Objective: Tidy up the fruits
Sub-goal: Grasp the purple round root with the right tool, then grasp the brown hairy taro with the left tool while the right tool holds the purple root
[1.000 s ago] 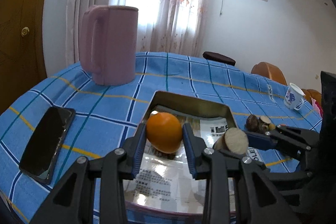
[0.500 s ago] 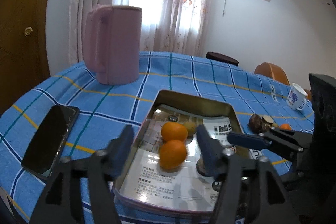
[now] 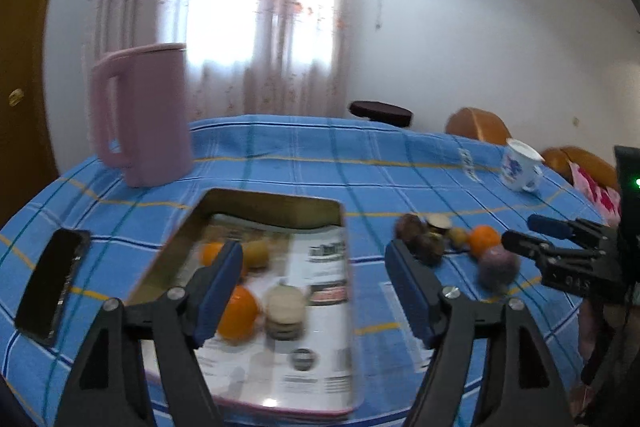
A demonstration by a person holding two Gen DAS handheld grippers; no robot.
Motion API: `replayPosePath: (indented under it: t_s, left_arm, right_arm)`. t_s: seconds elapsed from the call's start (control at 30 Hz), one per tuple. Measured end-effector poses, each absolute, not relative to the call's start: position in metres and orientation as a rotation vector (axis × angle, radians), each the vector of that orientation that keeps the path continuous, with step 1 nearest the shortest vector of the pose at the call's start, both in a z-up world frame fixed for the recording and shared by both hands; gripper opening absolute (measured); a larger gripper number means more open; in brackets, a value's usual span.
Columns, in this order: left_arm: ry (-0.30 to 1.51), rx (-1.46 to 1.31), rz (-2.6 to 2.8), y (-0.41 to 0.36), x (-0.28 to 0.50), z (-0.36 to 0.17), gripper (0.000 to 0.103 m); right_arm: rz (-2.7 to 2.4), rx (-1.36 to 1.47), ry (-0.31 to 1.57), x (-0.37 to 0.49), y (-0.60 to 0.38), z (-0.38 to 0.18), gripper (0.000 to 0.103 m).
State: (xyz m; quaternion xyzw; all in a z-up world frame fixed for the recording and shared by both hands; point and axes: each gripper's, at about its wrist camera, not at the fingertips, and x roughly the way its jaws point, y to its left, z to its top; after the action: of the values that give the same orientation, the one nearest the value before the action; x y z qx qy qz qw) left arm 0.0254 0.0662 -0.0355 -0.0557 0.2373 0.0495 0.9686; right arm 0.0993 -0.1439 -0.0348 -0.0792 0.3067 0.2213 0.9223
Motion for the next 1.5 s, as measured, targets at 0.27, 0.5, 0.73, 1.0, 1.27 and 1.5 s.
replayPosePath:
  t_s: [0.27,0.5,0.73,1.0,1.27,1.5]
  left_arm:
    - [0.498,-0.044,0.053,0.034,0.037,-0.036,0.079]
    - [0.508,0.001,0.024,0.017,0.049,-0.033,0.079]
    - [0.526,0.011,-0.002,0.003,0.064,-0.032,0.079]
    - [0.598,0.004,-0.028,-0.019,0.103,-0.043,0.079]
    - [0.713,-0.012,-0.046,-0.031,0.139,-0.064,0.073]
    - [0.827,-0.032,-0.066,-0.033,0.16,-0.079,0.057]
  right_arm:
    - [0.481,-0.076,0.795,0.12,-0.151,-0.062,0.064]
    - [0.554,-0.03,0.878,0.125,-0.146,-0.079,0.064]
    - [0.594,-0.033,0.808,0.113,-0.148,-0.067,0.051]
    - [0.422,-0.091,0.666,0.125,-0.171,-0.044,0.051]
    - [0.363,-0.092,0.654,0.148,-0.182,-0.045,0.051]
    - [0.395,-0.095,0.66,0.148,-0.179,-0.05,0.051]
